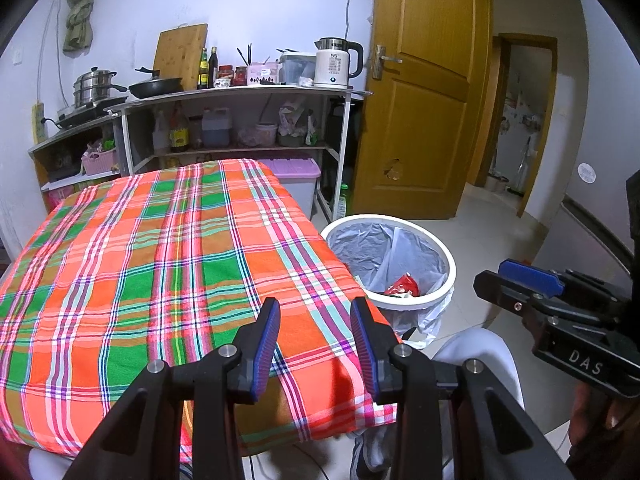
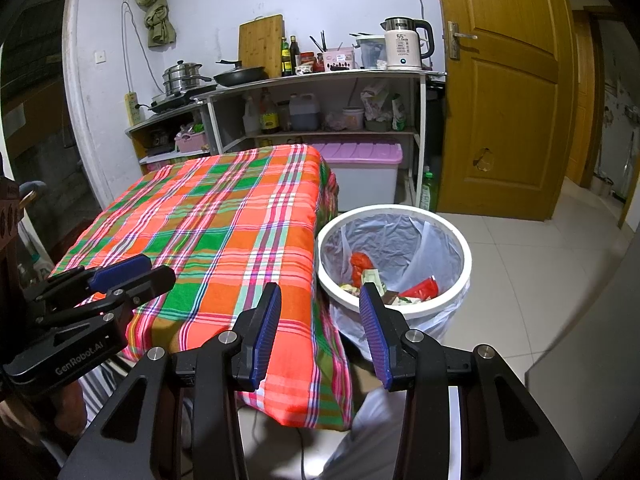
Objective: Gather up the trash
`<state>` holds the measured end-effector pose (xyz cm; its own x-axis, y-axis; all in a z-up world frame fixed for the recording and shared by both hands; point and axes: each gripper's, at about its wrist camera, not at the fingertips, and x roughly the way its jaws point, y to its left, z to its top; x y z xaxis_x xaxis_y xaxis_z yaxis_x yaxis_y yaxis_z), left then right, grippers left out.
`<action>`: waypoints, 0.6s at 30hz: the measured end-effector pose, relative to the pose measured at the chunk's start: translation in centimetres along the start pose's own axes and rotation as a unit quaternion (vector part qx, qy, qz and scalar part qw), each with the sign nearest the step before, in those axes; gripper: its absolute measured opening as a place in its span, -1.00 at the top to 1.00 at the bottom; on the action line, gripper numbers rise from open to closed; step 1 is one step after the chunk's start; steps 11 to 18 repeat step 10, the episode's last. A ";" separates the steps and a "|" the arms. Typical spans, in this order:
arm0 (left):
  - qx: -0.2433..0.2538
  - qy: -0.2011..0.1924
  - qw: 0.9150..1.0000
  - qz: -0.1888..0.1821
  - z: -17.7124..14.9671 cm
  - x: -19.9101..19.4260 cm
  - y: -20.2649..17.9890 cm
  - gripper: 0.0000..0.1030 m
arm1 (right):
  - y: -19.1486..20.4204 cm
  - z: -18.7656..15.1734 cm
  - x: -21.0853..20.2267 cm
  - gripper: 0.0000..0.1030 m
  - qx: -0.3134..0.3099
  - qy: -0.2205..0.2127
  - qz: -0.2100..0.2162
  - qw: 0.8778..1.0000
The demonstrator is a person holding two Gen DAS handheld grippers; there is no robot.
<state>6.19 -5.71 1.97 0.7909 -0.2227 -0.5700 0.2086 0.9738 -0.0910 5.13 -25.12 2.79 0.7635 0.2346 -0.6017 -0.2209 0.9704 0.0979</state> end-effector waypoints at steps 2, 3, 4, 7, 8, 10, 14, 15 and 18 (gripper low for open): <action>0.000 -0.001 1.000 0.002 0.0 0.1 0.0 0.30 | -0.1 0.0 0.0 0.19 0.000 0.000 0.000 1.000; -0.001 -0.002 1.000 0.001 0.1 0.1 0.1 0.30 | -0.1 0.0 0.0 0.19 0.000 0.000 0.000 1.000; 0.000 -0.003 1.000 0.002 0.1 0.1 0.0 0.30 | -0.1 0.0 0.0 0.19 0.000 0.000 0.000 1.000; 0.002 -0.006 1.000 0.001 0.0 0.1 -0.1 0.30 | -0.3 -0.2 0.1 0.19 0.001 0.001 -0.001 1.000; 0.003 -0.006 1.000 0.001 0.0 0.1 -0.2 0.30 | -0.3 -0.2 0.1 0.19 0.002 0.002 -0.002 1.000; 0.003 -0.006 1.000 0.000 0.0 0.2 -0.3 0.30 | -0.4 -0.2 0.2 0.19 0.002 0.003 -0.002 1.000; 0.003 -0.006 1.000 0.000 0.0 0.2 -0.3 0.30 | -0.4 -0.2 0.2 0.19 0.002 0.003 -0.002 1.000; 0.003 -0.006 1.000 0.000 0.0 0.2 -0.3 0.30 | -0.4 -0.2 0.2 0.19 0.002 0.003 -0.002 1.000; 0.003 -0.006 1.000 0.000 0.0 0.2 -0.3 0.30 | -0.4 -0.2 0.2 0.19 0.002 0.003 -0.002 1.000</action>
